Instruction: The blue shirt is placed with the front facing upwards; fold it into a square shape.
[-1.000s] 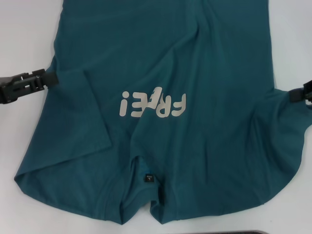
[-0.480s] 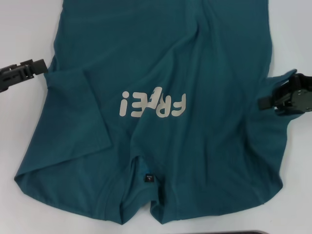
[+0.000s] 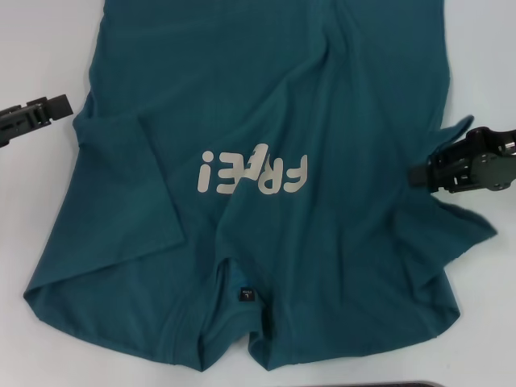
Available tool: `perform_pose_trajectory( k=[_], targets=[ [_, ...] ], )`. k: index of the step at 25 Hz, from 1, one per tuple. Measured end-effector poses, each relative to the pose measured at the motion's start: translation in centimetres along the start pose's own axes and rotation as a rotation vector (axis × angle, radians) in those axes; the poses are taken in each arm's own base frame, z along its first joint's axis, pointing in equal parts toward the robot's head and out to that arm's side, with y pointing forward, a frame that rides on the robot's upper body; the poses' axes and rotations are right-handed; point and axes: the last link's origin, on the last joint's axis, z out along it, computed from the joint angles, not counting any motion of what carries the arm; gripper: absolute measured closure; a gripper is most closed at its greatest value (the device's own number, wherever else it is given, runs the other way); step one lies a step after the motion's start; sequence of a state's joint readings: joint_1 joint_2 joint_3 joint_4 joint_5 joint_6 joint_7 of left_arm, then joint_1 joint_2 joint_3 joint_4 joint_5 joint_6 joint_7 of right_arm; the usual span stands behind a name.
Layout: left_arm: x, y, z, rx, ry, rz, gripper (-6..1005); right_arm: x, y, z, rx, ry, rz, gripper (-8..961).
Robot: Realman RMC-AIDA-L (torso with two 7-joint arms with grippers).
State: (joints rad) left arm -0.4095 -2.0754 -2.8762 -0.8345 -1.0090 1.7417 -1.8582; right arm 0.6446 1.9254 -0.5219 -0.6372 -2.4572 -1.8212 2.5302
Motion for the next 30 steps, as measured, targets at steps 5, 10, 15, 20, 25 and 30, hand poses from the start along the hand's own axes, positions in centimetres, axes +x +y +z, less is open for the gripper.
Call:
perform_pose_trajectory(
  k=[5,10,15,20,25,30],
  targets=[
    [0.0,-0.2,0.0,0.014,0.005,-0.002,296,-0.4,0.6,0.1,-0.051,-0.029,-0.016,685],
    [-0.1,-0.3,-0.1,0.020,0.006,-0.004,296,-1.0,1.4,0.9,-0.102,-0.045,-0.045,585],
    [-0.3,-0.4,-0.4,0.029,0.010,-0.012,296,-1.5,2.1,1.9,-0.158,-0.072,-0.086,585],
    [-0.5,-0.5,-0.6,0.036,0.012,-0.022,296,-0.7,1.4,0.7,-0.050,0.033,-0.093,586],
    [-0.6,-0.5,-0.7,0.039,0.014,-0.027,296,-0.2,0.0,-3.1,0.094,0.042,-0.073,586],
    [-0.6,-0.6,-0.6,0.040,0.017,-0.040,296,0.2,-0.2,-5.1,0.135,0.032,-0.068,586]
  ],
)
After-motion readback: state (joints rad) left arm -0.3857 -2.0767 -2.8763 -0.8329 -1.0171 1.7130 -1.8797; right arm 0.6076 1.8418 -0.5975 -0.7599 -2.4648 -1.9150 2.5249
